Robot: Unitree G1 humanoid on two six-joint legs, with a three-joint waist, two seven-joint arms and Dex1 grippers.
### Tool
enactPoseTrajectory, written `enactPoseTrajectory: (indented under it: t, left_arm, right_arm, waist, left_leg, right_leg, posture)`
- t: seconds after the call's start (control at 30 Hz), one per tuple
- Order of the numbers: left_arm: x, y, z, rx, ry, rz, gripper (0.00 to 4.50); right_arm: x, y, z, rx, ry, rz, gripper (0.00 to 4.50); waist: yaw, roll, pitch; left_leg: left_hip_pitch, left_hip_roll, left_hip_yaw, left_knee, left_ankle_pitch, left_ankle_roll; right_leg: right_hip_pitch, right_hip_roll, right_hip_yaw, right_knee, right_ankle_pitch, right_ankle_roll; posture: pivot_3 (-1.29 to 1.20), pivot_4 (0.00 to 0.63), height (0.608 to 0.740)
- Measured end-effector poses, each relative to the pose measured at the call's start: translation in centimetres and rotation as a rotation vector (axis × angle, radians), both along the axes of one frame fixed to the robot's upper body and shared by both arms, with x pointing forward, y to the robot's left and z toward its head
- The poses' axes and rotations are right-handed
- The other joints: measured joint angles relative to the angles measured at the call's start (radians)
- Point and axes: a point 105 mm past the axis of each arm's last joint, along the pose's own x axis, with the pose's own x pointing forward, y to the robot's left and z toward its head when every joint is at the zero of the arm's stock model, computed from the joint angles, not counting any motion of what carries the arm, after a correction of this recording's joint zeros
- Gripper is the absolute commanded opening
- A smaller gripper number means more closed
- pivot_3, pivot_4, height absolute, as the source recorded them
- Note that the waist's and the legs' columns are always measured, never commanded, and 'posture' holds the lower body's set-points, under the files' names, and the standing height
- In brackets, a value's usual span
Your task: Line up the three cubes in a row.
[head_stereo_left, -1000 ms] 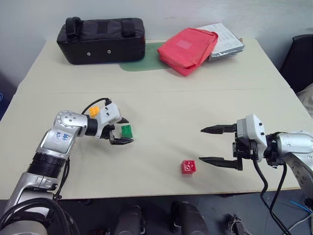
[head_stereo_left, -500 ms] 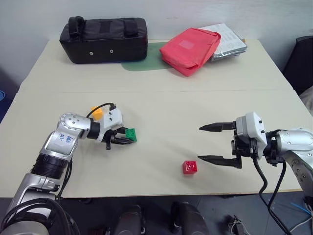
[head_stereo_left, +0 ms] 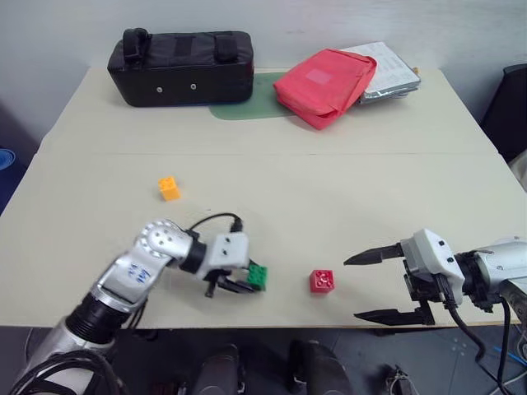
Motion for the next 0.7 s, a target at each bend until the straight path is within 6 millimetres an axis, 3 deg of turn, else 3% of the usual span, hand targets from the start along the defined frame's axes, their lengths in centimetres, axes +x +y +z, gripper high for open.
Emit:
enactPoseTrajectory:
  t: [0.23, 0.7]
  left_arm:
    - [1.2, 0.1, -0.1, 0.035, -0.071, 0.086, 1.49]
    - [1.3, 0.6, -0.1, 0.038, -0.083, 0.121, 1.49]
  right_arm:
    - [-0.1, 0.0, 0.1, 0.001, 0.009, -0.002, 4.50]
    - [0.8, 0.3, 0.9, 0.012, -0.041, -0.009, 4.50]
  waist:
    - [-0.001, 0.000, 0.000]
    - [0.000, 0.000, 0.000]
  left_leg:
    - [0.000, 0.000, 0.000, 0.000, 0.000, 0.000]
    - [0.000, 0.000, 0.000, 0.000, 0.000, 0.000]
  right_leg:
    - [0.000, 0.000, 0.000, 0.000, 0.000, 0.000]
    - [0.001, -0.001, 0.000, 0.000, 0.000, 0.000]
  posture:
    - [0.00, 0.150, 0.740]
    - [0.00, 0.150, 0.740]
